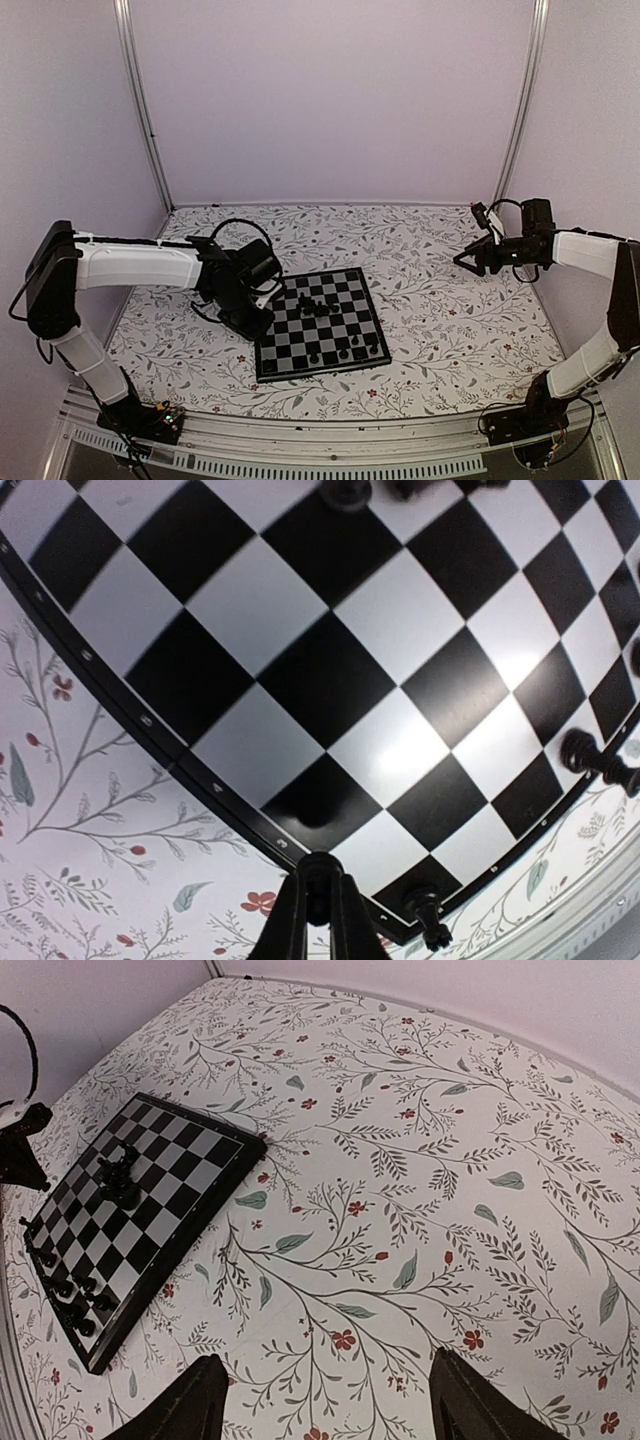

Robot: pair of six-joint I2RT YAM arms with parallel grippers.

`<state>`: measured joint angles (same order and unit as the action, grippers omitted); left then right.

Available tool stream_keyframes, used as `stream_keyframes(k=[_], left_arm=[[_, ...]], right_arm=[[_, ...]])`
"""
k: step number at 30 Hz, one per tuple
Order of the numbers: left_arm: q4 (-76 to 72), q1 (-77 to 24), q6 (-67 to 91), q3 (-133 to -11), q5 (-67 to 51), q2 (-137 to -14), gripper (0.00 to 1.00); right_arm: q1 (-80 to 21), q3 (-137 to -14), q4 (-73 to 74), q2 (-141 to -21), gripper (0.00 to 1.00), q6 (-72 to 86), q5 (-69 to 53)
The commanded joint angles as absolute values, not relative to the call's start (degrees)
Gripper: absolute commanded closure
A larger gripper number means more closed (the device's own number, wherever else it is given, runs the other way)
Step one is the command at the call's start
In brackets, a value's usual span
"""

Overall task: Set up the chess pieces on the board
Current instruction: Place the chess piece on the chessboard, then pick up the chess piece from the chessboard.

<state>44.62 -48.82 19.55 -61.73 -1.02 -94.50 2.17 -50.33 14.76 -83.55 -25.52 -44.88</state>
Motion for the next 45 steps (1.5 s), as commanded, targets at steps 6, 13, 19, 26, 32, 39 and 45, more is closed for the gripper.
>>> stream_keyframes(k=[6, 13, 19, 26, 32, 39, 45], left_arm=[[42.8, -51.9, 19.6, -60.1, -4.6, -96.3, 0.98], [42.8, -52.3, 19.4, -60.0, -5.5, -97.6, 0.98], [43.0, -52.5, 19.7, -60.1, -5.6, -98.3, 0.89], [46.5, -52.6, 19.2, -64.9, -2.4, -96.0, 0.73], [48.8, -52.5, 17.5, -71.4, 2.0, -94.8, 0.67], [44.5, -50.1, 17.6, -78.8, 5.7, -101.9, 0.68], [44.5, -48.9, 18.1, -85.0, 7.7, -109.4, 0.72]], right_arm=[[1.2, -52.6, 16.1, -84.3, 0.27, -26.3, -46.2], [1.2, -52.5, 16.3, -84.1, 0.27, -26.5, -46.2], [1.2, -52.5, 16.5, -84.3, 0.27, -26.5, -46.4], [1.2, -52.5, 16.6, -84.3, 0.27, -26.7, -46.5], [1.2, -52.6, 16.8, -84.6, 0.27, -26.9, -46.8], [1.2, -52.8, 17.2, -85.1, 0.27, -27.1, -46.5], [1.2, -52.6, 17.5, -84.4, 0.27, -27.6, -45.8]])
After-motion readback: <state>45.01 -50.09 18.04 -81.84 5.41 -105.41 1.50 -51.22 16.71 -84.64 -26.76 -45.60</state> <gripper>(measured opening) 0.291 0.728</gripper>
